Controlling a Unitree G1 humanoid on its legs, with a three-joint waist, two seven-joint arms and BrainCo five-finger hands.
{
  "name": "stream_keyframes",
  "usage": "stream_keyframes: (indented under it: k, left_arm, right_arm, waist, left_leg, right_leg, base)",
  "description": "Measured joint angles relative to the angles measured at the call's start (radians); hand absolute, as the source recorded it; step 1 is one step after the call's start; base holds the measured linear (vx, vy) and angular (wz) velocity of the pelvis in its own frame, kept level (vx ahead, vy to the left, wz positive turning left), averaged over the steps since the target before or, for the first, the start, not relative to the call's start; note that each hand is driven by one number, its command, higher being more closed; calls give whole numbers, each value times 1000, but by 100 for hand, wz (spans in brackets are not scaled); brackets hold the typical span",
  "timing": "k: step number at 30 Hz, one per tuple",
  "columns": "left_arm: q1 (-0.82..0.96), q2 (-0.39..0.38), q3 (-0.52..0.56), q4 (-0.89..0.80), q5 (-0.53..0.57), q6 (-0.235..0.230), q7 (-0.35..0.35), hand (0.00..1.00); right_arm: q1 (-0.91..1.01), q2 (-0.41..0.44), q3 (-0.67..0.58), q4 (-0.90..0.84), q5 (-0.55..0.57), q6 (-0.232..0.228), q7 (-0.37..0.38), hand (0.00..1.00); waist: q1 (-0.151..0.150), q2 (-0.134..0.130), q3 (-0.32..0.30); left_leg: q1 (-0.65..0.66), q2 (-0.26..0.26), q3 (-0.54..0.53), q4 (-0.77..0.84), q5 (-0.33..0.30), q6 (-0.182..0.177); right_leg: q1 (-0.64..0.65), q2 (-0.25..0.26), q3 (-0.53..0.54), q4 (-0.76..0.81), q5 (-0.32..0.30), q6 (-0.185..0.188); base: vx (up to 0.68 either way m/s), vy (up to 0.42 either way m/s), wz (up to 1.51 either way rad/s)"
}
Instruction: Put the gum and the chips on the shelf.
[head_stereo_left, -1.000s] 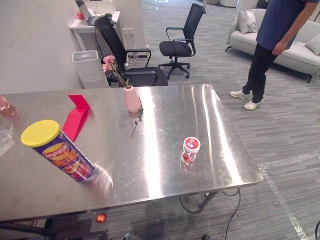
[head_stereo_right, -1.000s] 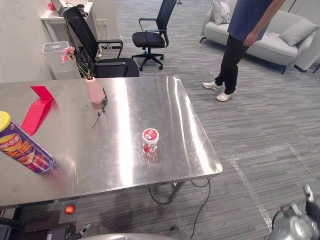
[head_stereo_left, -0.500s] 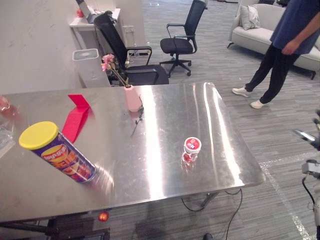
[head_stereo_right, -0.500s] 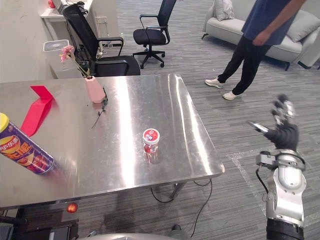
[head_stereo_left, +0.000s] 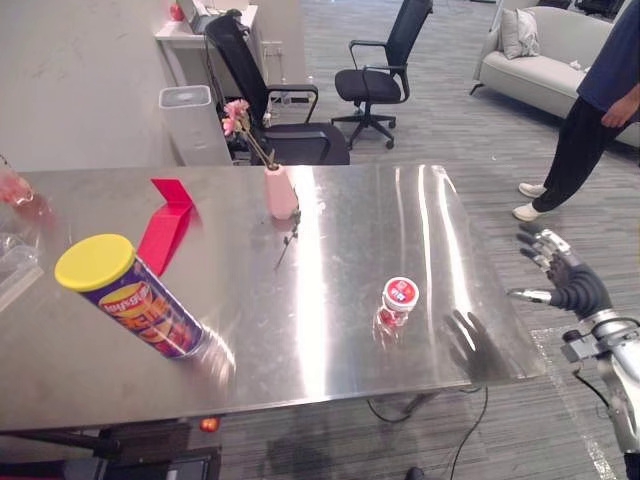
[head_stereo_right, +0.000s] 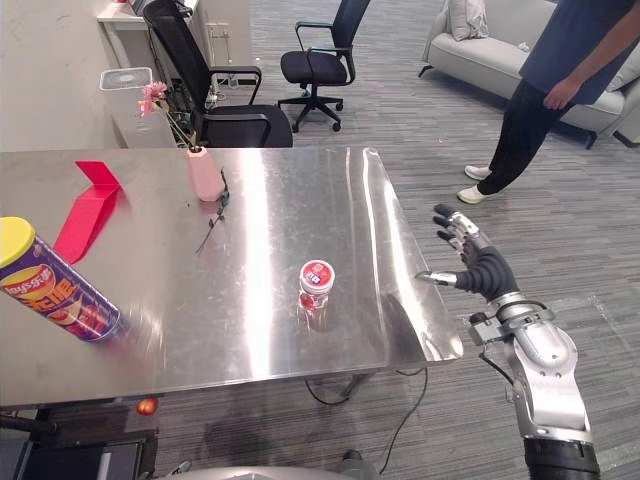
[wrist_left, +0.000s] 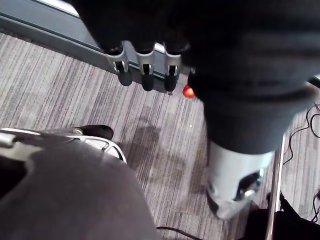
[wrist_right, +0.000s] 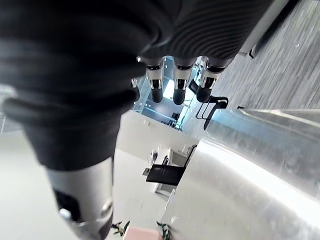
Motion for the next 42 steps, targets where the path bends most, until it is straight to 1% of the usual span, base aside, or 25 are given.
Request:
stream_keyframes:
  k: [5,6,11,13,18,21,25,28,30,33,38,42]
  left_arm:
    - [0,2,-6,0,11,-2,-2,0]
    - [0,3,-11,0,11,-5,-2,0]
    - [1,6,-16,1,10,-8,-3,0]
    - [-1,8,-31,1,10,-10,-3,0]
    - [-1,16,-42,0,10,-12,-2,0]
    - [-1,22,-52,1,10,-10,-2,0]
    - [0,25,-56,2,7,-10,-3,0]
    - [-1,35,-74,10,7,-10,-3,0]
    - [-1,39,-75,11,-5,-3,-4,0]
    - [-1,39,-74,16,-5,2,-4,0]
    - [-1,39,-74,18,-5,10,-5,0]
    - [-1,39,-75,18,-5,15,-5,0]
  right_arm:
    - [5,-11,56,0,0,2,34,0]
    - [8,-27,71,-1,0,2,43,0]
    - [28,-31,102,-31,-1,2,83,0]
    - [35,-31,108,-31,-29,2,99,0]
    - [39,-31,156,-30,-42,2,105,0]
    - [40,-31,182,-27,-77,1,104,0]
    - [39,-30,205,-24,-78,-3,96,0]
    - [37,-22,216,10,-76,-5,86,0]
    - [24,-21,216,59,-76,-4,52,0]
    - [3,-17,216,96,-76,-5,15,0]
    - [-8,-17,215,131,-76,-8,-11,0]
    - [-33,-16,215,174,-76,-8,-15,0]
  waist:
    - [2,0,0]
    - [4,0,0]
    - [14,-1,-9]
    - [21,-1,-10]
    - [22,-2,-11]
    - [22,-5,-13]
    - [25,-8,-14]
    - [25,-13,-17]
    - [25,-18,-17]
    - [26,-18,-16]
    - [27,-19,-13]
    - [29,-17,-12]
  left_leg:
    - [0,-1,-1,2,0,0]
    - [-1,-2,-1,3,0,0]
    - [-17,-6,-7,5,5,3]
    - [-18,-6,-12,4,5,3]
    - [-29,-10,-25,4,9,7]
    - [-34,-10,-41,3,12,7]
    - [-34,-10,-49,2,14,7]
    - [-36,-11,-64,-2,20,9]
    - [-35,-15,-73,-22,36,10]
    - [-35,-20,-78,-40,52,13]
    - [-35,-25,-103,-72,79,15]
    - [-37,-29,-114,-78,86,17]
  right_leg:
    - [-1,0,-1,2,0,0]
    - [-2,0,-3,2,0,0]
    - [-14,-2,-16,2,0,0]
    - [-13,-3,-20,2,0,0]
    - [-13,-7,-34,2,0,0]
    - [-9,-7,-45,2,0,0]
    - [-3,-8,-55,2,0,-1]
    - [3,-9,-70,1,0,-1]
    - [2,-10,-77,1,0,-1]
    - [1,-11,-82,-3,0,-1]
    - [1,-12,-103,-3,0,-1]
    - [2,-15,-111,-3,0,-1]
  base:
    - [-26,-15,-1]
    - [-47,-24,-3]
    - [-36,-23,0]
    - [-14,-16,8]
    - [-5,-7,9]
    - [3,-12,12]
    - [-6,-8,8]
    - [-16,-10,13]
    - [-26,-12,12]
    - [-38,-14,7]
    - [-32,-17,14]
    - [-22,-9,9]
